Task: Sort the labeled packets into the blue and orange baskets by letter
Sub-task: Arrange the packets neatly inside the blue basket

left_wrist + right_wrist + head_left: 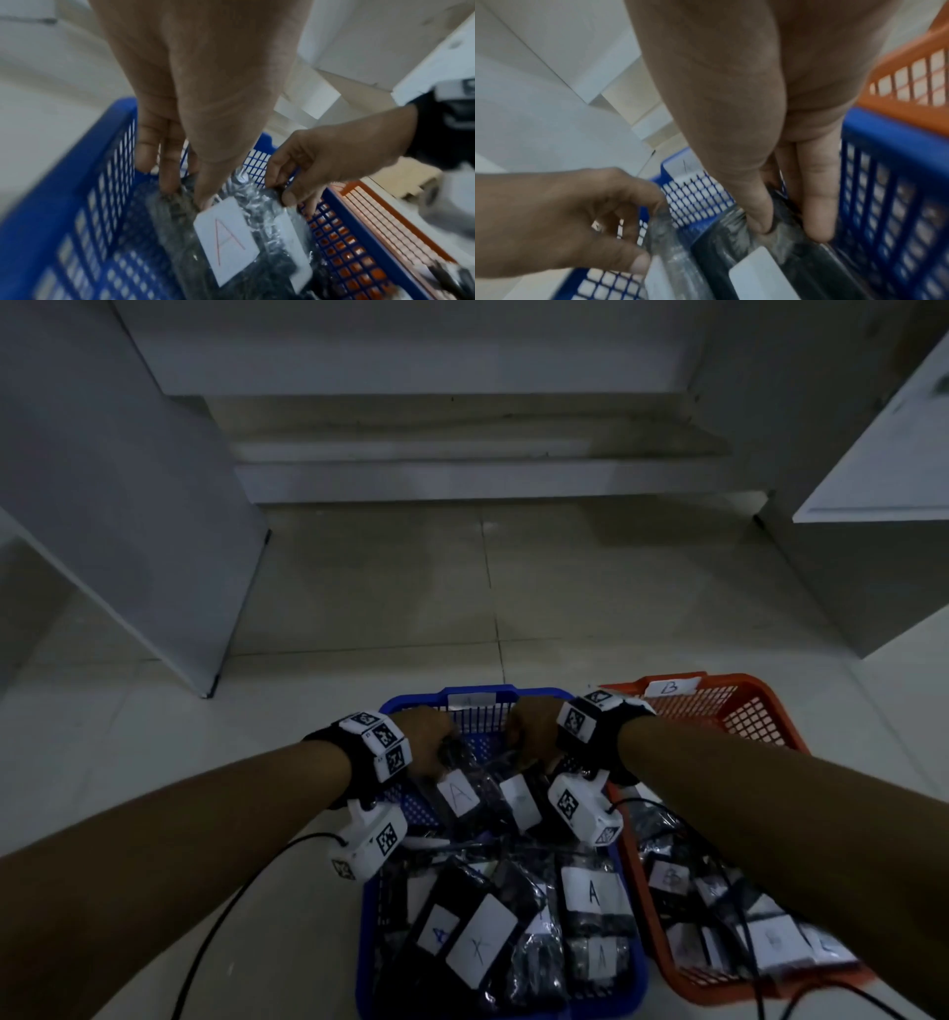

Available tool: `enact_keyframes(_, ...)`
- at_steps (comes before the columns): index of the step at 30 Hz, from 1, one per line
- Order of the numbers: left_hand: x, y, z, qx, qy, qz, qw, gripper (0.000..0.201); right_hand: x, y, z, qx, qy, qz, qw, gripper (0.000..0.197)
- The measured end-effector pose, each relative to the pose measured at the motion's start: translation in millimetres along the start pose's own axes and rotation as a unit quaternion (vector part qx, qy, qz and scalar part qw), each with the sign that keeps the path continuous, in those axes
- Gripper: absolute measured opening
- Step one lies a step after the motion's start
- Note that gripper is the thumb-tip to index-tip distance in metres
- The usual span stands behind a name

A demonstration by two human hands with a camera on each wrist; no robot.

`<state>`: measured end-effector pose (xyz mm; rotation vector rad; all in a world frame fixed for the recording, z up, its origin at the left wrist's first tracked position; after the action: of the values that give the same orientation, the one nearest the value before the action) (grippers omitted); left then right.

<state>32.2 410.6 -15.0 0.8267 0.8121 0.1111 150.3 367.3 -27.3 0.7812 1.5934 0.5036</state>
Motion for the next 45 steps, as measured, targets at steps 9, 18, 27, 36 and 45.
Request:
enact_keyframes(9,-12.0,21.2,10.9,0.088,-0.017,0.02,0.996,0.036,-24.6,53.1,33.9,0.079,-0.034,0.122,0.989,0.011)
enact_keyframes(18,-4.8,13.2,10.2,0.188,-0.053,0.021,0.98,0.03,-36.5,51.4,33.4,0.083,-0.023,0.122,0.989,0.026)
enact_keyframes(27,3.6,4.0,5.9,0.18,-0.078,0.082,0.977,0.009,-23.2,44.5,19.2,0.002,-0.044,0.14,0.989,0.029)
enact_keyframes(36,5.4,-33.0,10.1,0.113,-0.073,-0.075,0.988,0.052,-12.6,35.3,28.8,-0.012,-0.072,0.11,0.991,0.028)
enact_keyframes(45,9.7,-30.6,0.1,0.049,-0.025,-0.041,0.998,0.048,-18.4,44.3,31.1,-0.065,-0.096,0.163,0.98,0.021)
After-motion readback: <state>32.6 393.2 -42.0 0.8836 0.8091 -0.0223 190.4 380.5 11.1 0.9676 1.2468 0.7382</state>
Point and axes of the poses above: each hand's wrist, its own x-axis towards the middle knuckle, its own y-axis out of the back of the hand, z = x × y, the point moved 9 cm from there along x, towards the middle knuckle, and after that the axes turned 11 degrees about -x, right-handed, at the moved point
